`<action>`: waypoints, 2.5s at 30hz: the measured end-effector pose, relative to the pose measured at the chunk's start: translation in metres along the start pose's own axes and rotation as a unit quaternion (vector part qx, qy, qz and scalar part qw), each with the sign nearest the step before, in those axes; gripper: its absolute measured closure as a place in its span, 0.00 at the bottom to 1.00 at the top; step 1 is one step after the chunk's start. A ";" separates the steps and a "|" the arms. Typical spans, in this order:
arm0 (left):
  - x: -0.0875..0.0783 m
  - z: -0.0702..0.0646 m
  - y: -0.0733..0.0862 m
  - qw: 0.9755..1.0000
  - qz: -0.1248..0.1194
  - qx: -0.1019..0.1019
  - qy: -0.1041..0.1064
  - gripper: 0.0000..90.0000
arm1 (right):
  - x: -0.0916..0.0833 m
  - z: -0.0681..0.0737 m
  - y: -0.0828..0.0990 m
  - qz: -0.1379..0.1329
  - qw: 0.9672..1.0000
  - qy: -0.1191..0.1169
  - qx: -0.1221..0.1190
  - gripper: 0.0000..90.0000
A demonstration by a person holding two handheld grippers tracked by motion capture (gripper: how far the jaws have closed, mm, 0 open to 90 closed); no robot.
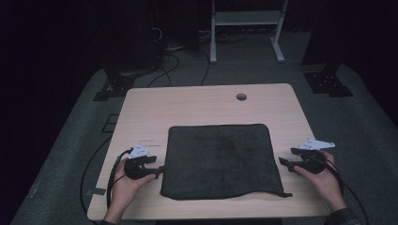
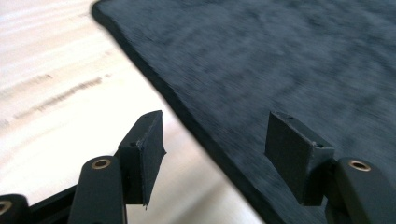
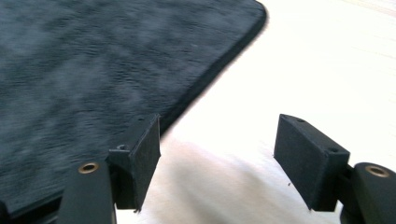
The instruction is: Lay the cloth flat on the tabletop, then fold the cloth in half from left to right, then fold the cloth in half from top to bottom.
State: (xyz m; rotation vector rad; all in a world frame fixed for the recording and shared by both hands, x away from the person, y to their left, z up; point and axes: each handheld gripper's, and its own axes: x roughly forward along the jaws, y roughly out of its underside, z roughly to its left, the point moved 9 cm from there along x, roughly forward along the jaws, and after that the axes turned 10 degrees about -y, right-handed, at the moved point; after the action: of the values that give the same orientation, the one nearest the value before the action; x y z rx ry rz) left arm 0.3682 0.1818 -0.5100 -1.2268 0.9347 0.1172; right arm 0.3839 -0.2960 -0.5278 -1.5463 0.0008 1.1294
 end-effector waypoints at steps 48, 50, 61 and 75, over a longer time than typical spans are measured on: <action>0.051 0.001 -0.013 0.998 0.024 -0.049 -0.045 0.97 | 0.011 -0.017 0.011 0.004 1.000 0.014 0.013 0.31; 0.049 0.003 -0.014 0.997 0.022 -0.055 -0.043 0.97 | 0.011 -0.017 0.011 0.004 1.000 0.014 0.013 0.31; 0.036 0.024 -0.017 0.996 0.007 -0.080 -0.048 0.97 | 0.011 -0.016 0.011 0.006 1.000 0.012 0.011 0.30; 0.014 0.046 -0.024 0.993 -0.025 -0.110 -0.025 0.97 | 0.012 -0.016 0.011 0.007 1.000 0.009 0.009 0.28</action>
State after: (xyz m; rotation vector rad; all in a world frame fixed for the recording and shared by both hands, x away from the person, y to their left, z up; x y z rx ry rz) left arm 0.4153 0.2057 -0.4995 -1.4428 0.8639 0.2155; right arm 0.3941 -0.3050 -0.5457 -1.5433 0.0338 1.1228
